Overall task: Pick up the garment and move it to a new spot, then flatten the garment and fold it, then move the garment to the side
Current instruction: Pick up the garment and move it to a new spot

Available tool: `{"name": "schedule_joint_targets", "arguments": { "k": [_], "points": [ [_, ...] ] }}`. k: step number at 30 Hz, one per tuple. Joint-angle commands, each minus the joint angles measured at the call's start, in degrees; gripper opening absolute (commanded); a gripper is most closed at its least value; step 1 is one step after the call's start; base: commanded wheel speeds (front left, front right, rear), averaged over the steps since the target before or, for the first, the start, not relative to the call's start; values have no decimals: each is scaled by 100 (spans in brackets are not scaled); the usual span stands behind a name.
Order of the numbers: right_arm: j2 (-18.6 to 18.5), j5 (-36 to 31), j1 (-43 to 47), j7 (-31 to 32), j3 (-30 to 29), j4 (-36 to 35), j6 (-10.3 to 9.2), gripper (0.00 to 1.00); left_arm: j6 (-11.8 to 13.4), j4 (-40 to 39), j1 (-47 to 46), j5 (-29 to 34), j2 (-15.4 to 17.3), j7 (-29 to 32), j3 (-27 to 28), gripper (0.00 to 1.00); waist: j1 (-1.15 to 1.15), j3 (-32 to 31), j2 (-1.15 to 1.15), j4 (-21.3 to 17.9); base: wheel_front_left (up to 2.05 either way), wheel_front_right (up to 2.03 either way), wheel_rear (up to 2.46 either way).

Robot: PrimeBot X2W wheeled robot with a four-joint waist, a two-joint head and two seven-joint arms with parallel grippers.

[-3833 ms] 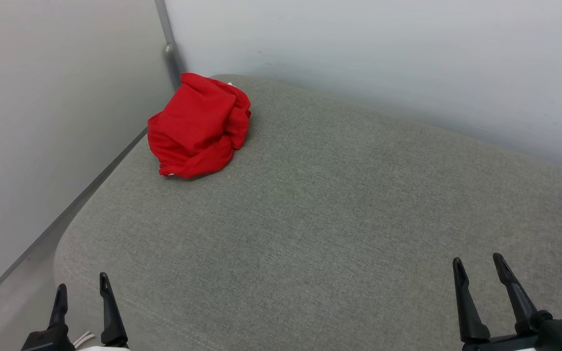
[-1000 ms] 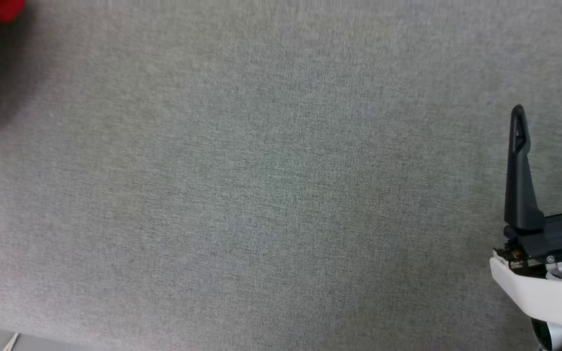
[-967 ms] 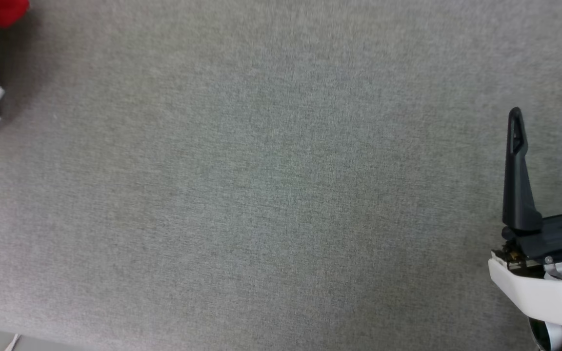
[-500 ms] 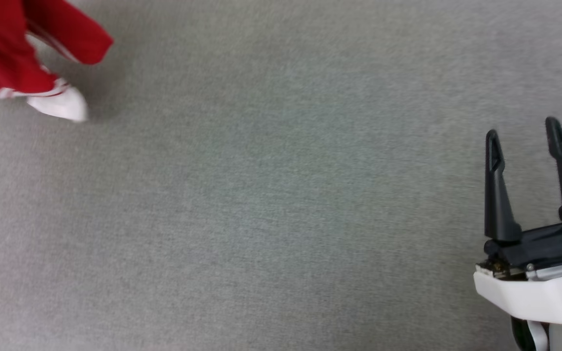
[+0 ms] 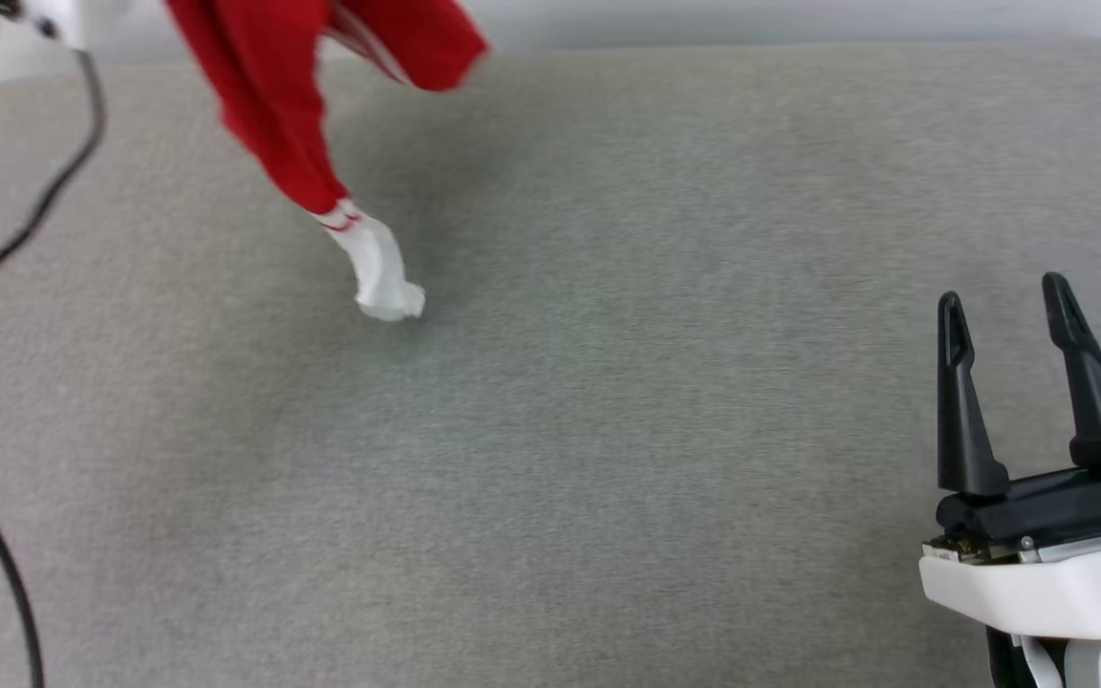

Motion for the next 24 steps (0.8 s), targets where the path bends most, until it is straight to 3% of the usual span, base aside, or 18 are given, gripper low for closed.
{"name": "schedule_joint_targets", "arguments": {
  "k": [1, 13, 24],
  "points": [
    [5, 65, 66, -12, 2, 24, -2, 100, 0, -96, -81, -12, -54, -62, -105, 0, 1, -133, 0, -193, 0, 0, 0],
    [5, 119, 99, -12, 1, 142, -2, 100, 0, -869, 687, -143, -757, -748, -1282, 0, 1, -119, 0, -687, 0, 0, 0],
    [5, 216, -80, -12, -36, 194, -2, 100, 0, -120, 1969, -68, -1762, -1425, -2647, 0, 1, 232, 0, -908, 0, 0, 0]
  ]
}}
